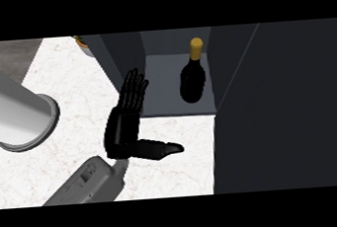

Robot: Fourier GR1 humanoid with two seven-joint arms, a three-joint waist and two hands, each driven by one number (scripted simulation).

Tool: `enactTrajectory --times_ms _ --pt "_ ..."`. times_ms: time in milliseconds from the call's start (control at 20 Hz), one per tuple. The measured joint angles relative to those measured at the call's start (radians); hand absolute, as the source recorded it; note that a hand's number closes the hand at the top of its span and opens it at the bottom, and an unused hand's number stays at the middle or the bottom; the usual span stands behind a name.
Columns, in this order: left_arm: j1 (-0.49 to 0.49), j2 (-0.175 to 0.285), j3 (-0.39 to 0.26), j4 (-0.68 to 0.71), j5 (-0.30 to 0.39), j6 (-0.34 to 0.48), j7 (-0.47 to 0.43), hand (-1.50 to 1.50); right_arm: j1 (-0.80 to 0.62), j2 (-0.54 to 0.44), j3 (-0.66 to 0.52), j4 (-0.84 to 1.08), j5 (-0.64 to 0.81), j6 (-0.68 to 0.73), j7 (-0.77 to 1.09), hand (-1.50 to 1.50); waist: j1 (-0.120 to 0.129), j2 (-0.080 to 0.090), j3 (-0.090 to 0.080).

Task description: Pick up the wine, place it into the cabinet and close the cabinet

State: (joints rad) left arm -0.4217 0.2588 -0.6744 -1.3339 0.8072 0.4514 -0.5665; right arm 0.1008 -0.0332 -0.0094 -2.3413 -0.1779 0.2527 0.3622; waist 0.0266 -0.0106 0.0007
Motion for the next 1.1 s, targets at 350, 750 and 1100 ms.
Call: enactTrajectory --times_ms 350,750,1100 --pt "0.175 0.124 -0.017 -0.382 -0.068 0.098 0.122 -1.50 -0.031 -0.025 -0.007 0.005 -0.010 0.016 0.016 1.50 -0.014 0.006 0.000" --pt "0.360 0.215 -0.010 -0.608 -0.137 0.170 0.129 -1.50 -0.014 -0.142 0.033 -0.003 -0.046 0.172 0.041 1.50 -0.013 0.006 0.000" --pt "0.583 0.332 0.073 -0.755 -0.137 0.139 0.072 -1.50 0.037 -0.148 0.188 -0.050 -0.066 0.217 0.135 1.50 -0.010 0.006 -0.001"
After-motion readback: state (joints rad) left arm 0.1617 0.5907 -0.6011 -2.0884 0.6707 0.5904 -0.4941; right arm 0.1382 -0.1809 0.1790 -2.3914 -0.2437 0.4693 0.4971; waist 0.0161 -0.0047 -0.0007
